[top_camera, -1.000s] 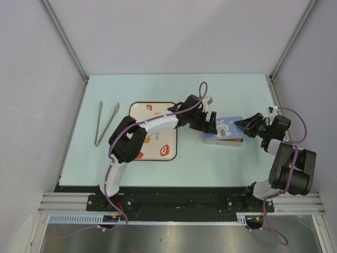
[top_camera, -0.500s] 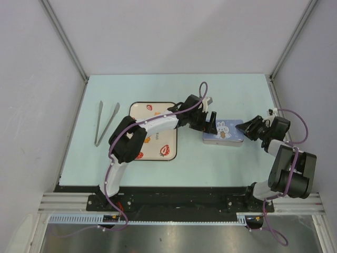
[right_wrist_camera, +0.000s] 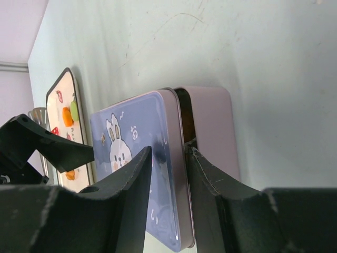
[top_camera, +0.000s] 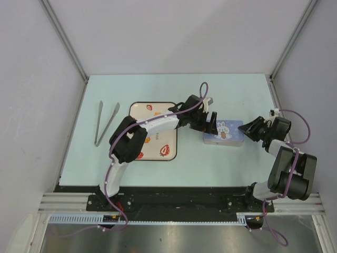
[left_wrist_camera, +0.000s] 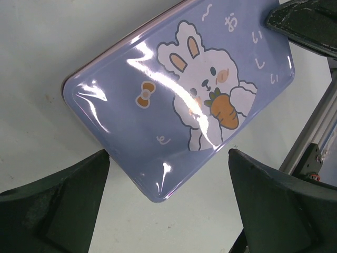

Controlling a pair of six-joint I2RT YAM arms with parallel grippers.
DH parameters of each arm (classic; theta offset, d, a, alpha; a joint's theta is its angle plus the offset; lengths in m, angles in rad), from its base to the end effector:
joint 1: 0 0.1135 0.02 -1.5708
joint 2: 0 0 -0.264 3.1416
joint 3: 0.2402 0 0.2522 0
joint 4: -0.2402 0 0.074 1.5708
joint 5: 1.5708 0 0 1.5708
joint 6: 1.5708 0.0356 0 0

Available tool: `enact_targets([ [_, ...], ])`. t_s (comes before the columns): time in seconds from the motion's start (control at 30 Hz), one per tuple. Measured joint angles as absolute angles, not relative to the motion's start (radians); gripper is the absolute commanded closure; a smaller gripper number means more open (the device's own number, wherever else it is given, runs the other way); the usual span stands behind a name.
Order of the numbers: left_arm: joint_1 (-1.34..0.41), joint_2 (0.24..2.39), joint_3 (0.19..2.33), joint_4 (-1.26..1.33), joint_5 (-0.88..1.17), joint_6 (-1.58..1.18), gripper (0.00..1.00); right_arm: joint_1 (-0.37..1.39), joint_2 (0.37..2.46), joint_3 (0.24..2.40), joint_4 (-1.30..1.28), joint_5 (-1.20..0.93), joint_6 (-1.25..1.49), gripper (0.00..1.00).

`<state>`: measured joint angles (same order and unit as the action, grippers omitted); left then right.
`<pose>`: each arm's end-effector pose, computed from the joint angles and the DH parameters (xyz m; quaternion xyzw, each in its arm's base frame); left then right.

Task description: Pack the cookies

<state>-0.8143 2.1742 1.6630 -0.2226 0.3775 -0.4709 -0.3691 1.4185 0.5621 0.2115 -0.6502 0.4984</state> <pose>0.3284 -0.3671 0.1916 0.2285 0.8712 -0.3765 0.2168 0.2573 -0.0764 0.1672 0.2269 0.8293 0.3125 0.4039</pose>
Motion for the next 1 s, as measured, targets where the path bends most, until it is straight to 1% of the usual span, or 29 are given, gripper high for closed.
enact_targets([
  [1.0,-0.82,2.19,1.68,-0.228,0.378,-0.472,0.02,-0.374,1.388,0.567,0.181,-0.562,0.438,0.6],
])
